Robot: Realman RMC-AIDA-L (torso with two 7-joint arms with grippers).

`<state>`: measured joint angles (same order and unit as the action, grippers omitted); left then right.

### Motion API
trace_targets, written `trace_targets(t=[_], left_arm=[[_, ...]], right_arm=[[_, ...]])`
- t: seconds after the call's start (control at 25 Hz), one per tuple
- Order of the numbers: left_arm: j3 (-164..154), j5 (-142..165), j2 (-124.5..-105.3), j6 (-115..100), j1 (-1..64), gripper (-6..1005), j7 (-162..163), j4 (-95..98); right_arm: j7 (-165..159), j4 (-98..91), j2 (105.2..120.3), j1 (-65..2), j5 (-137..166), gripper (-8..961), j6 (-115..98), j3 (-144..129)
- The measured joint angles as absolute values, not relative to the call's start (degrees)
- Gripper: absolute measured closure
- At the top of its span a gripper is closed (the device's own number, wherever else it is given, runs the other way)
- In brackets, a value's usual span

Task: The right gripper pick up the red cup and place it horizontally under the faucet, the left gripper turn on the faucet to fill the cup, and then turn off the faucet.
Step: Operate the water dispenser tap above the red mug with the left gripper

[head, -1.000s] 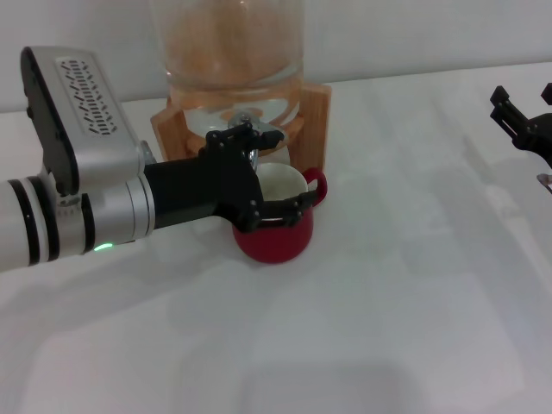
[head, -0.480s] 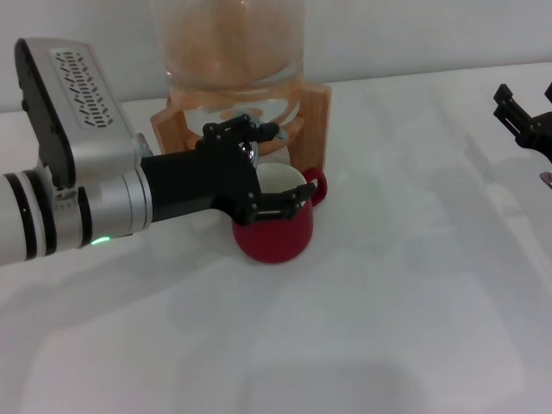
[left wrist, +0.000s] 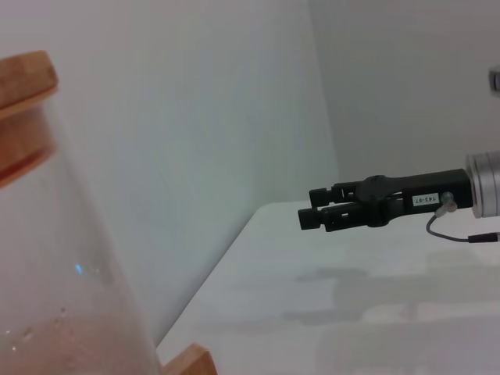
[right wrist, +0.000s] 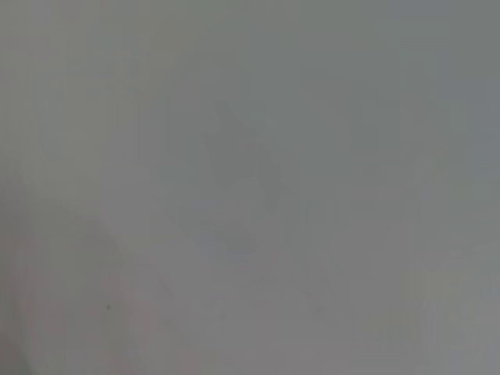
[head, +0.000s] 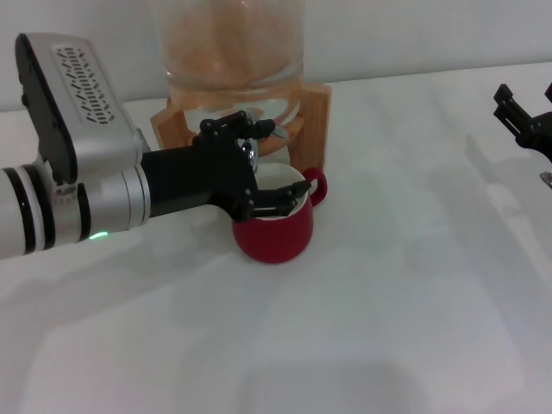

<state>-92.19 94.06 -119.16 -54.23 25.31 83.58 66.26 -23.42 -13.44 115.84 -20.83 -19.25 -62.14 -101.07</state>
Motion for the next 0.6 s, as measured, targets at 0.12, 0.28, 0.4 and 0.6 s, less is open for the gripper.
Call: trace_targets(t=[0.12, 0.28, 0.4, 0.6], left_arm=[[-92.2, 94.2, -119.17, -54.3, 25.4, 124, 83.6, 66.2], [-92.2, 94.8, -119.18, -54.4, 25.6, 124, 83.6, 66.2], [-92.2, 94.9, -119.18, -54.4, 25.8, 124, 83.6, 66.3], [-92.2, 94.9, -119.18, -54.5, 26.5, 124, 83.6, 66.1]], right_arm=[[-23.4, -13.4, 115.84, -20.8, -19.3, 108, -62.1, -101.1], [-23.3, -13.4, 115.84, -20.8, -19.3, 108, -62.1, -101.1], [-23.2, -13.4, 115.84, -20.8, -19.3, 108, -62.1, -101.1], [-23.2, -13.4, 115.84, -20.9, -19.2, 108, -62.0, -101.1]])
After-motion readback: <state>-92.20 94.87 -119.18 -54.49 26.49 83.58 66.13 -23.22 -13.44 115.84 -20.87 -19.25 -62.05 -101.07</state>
